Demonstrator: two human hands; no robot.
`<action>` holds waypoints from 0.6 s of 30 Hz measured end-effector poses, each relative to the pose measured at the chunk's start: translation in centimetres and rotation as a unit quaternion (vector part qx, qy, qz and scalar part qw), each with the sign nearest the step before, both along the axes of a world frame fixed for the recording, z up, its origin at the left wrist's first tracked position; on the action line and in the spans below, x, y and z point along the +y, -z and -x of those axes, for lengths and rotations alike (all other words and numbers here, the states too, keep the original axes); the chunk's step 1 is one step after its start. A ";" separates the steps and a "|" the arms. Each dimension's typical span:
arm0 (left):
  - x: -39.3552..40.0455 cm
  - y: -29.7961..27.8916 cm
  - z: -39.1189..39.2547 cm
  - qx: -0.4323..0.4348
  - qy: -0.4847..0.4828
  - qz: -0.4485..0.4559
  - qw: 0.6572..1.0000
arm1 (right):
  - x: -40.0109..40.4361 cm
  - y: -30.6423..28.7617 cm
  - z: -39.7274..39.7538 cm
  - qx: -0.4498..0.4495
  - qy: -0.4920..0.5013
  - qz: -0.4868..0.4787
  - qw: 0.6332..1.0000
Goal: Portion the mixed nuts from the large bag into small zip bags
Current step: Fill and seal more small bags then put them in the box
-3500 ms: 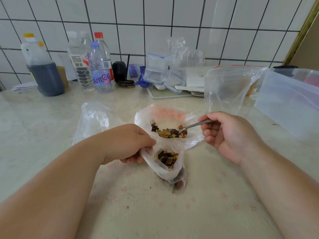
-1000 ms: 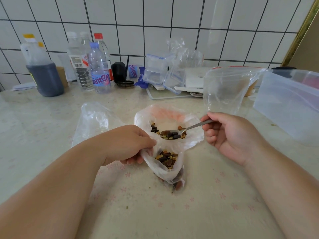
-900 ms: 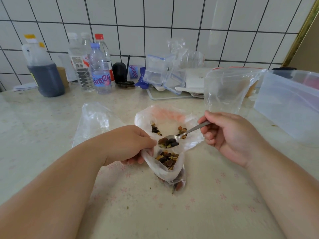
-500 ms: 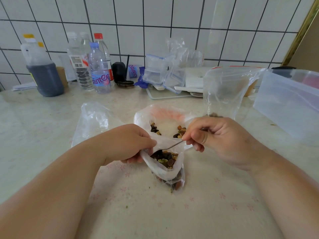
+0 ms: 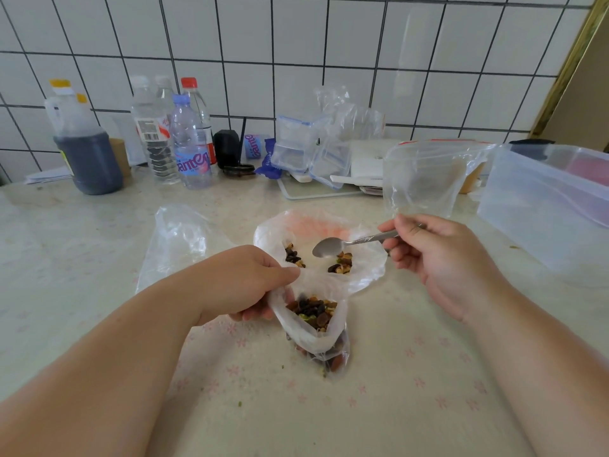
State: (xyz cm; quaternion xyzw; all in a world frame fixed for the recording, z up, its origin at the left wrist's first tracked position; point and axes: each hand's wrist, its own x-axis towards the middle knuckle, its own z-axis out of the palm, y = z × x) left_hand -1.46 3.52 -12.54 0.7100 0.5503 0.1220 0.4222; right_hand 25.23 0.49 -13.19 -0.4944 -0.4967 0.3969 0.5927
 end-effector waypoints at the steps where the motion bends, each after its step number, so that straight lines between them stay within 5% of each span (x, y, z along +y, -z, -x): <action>1: 0.0 0.0 0.0 -0.002 0.000 -0.002 1.000 | 0.1 0.3 0.0 -0.020 0.013 0.005 1.000; 6: -0.1 0.1 0.0 -0.011 0.001 -0.006 1.000 | 0.2 1.1 0.2 -0.163 0.021 0.032 0.986; 11: -0.1 0.0 -0.1 -0.017 -0.005 -0.011 1.000 | 0.1 1.2 0.1 -0.385 0.031 0.041 0.922; 18: -0.1 0.1 -0.2 -0.023 -0.012 -0.013 1.000 | 0.0 1.7 0.6 -0.447 0.036 0.038 0.893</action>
